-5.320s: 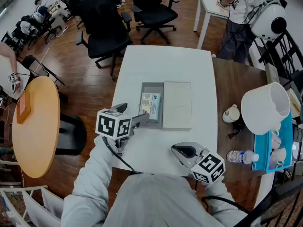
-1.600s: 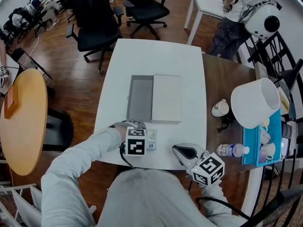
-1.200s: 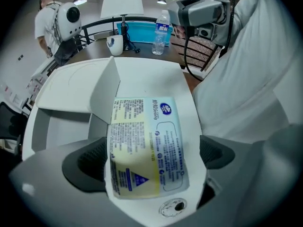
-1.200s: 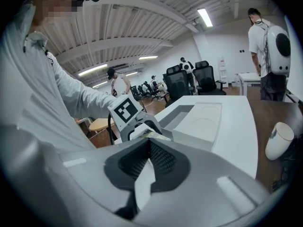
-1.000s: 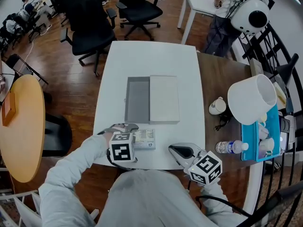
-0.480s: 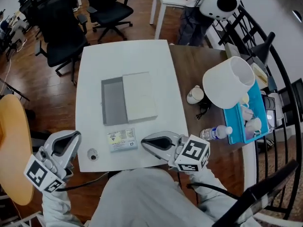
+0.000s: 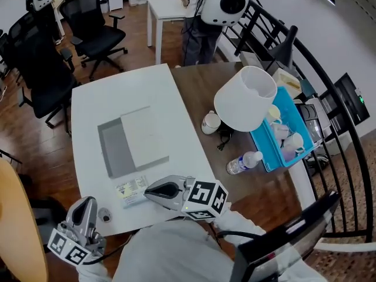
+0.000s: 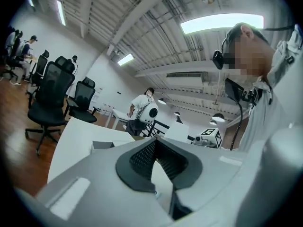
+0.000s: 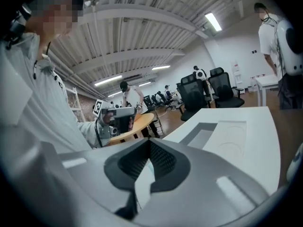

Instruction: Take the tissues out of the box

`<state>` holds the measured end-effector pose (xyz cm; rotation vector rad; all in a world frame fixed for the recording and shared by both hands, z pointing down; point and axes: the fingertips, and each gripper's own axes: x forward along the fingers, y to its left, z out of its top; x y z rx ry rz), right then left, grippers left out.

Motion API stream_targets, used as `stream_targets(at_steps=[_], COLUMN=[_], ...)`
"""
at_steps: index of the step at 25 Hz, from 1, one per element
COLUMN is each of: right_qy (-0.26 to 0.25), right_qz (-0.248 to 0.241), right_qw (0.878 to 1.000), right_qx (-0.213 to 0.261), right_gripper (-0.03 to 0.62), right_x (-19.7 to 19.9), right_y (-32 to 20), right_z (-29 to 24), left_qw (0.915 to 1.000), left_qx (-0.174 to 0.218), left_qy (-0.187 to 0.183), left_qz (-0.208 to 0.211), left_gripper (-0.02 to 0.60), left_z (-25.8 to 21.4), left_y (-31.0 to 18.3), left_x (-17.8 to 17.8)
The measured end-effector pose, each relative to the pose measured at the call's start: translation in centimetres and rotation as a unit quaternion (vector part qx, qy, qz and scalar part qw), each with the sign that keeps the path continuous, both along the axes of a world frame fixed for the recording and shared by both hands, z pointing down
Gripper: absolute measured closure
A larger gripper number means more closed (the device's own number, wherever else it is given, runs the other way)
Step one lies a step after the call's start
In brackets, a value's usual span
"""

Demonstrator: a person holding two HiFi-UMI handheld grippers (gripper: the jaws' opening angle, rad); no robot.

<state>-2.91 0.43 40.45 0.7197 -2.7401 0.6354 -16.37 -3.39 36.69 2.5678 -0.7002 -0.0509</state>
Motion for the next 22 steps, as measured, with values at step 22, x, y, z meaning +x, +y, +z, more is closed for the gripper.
stream_targets(at_steps=[22], right_qy=[0.065], right_qz=[0.09], right_qw=[0.993], right_qx=[-0.043], right_gripper=[0.591], right_x=[3.3], right_y=[2.2], right_z=[4.7], left_qw=[0.994], left_qx=[-0.031], left_qy=[-0.084], left_qz=[0.062], left_gripper=[0.566], left_z=[4.9], left_y=[-0.9], left_x=[3.4])
